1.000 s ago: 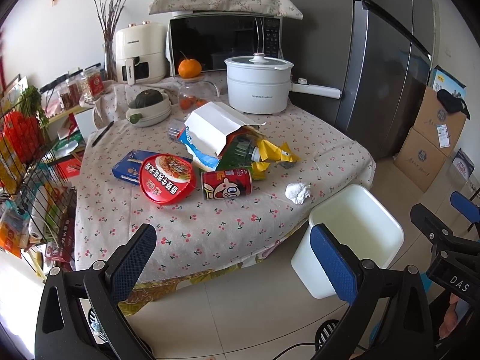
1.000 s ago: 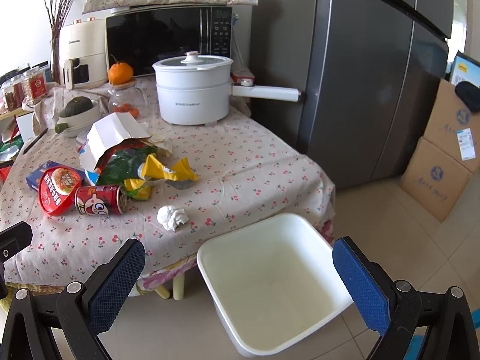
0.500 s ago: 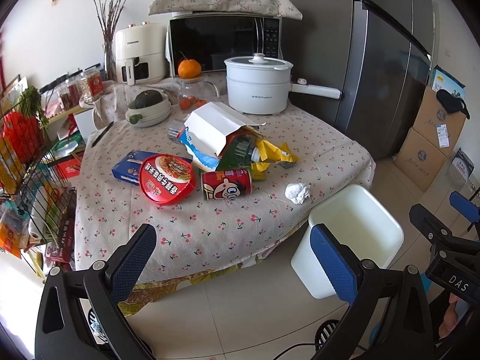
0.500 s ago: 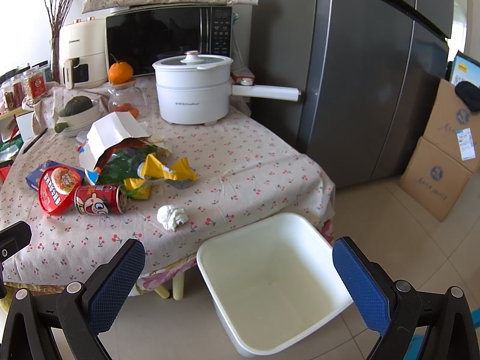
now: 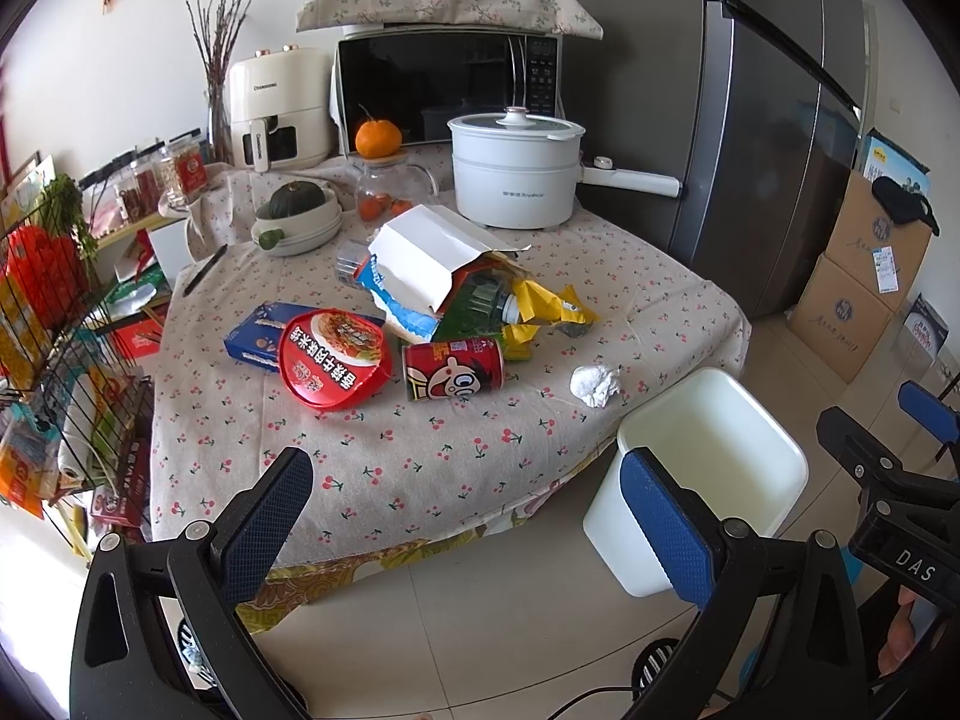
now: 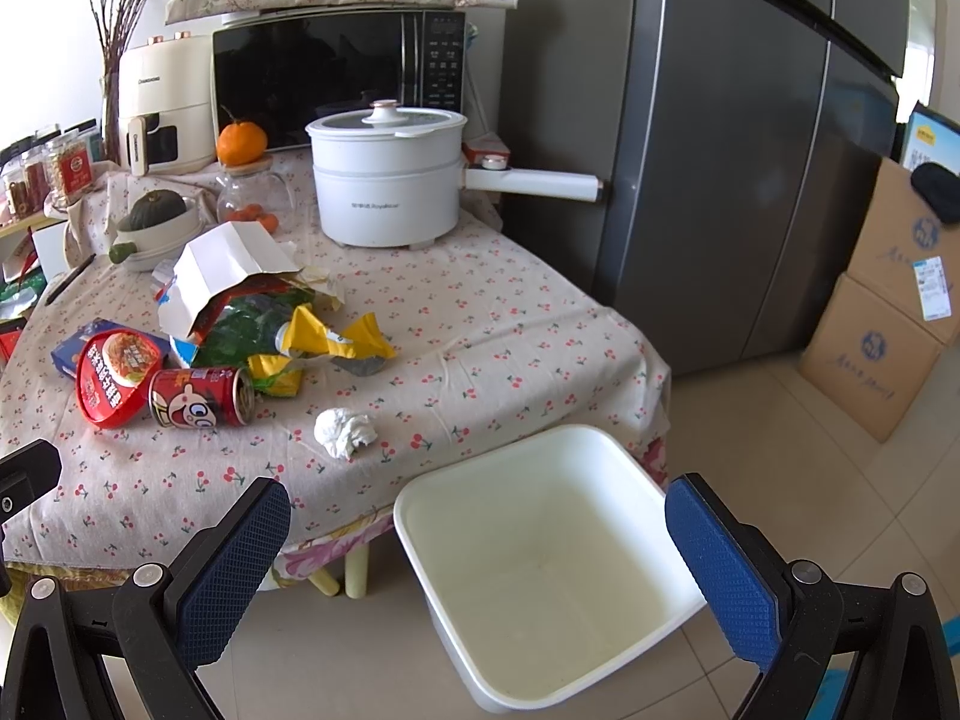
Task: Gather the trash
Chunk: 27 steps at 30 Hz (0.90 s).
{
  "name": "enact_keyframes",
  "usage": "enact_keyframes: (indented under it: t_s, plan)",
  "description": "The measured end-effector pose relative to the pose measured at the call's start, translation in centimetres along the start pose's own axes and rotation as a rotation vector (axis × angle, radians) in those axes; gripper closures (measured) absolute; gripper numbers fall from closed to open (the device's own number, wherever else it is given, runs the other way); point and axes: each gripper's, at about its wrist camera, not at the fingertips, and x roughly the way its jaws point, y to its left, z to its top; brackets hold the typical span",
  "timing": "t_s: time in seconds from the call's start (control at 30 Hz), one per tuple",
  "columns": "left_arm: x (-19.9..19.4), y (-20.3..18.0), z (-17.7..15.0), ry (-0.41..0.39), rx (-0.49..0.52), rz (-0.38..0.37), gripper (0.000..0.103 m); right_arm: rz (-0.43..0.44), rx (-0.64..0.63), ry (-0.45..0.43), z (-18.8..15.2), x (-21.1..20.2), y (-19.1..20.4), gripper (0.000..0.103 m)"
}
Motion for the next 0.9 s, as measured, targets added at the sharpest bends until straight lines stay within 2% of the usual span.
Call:
enact_keyframes:
  t_s: [0.63,0.8,0.9]
  plan:
    - [0.2,0.7,0.1,0.002,-0.002,0.020,0.000,-0.002,-0.005,0.007,-0.4,0.2,0.1,0.000]
    - [1.5,1.5,0.6,0.028,0.000,0.023,0.000,-0.006,-0.012,0.016,0.0,0.5,0.2,0.000]
    - [3.1,3.3,1.7,0.076,-0.017,0.007,0.000,-0.003,-0.045,0.023,1.1,0.8,0.2,0.000]
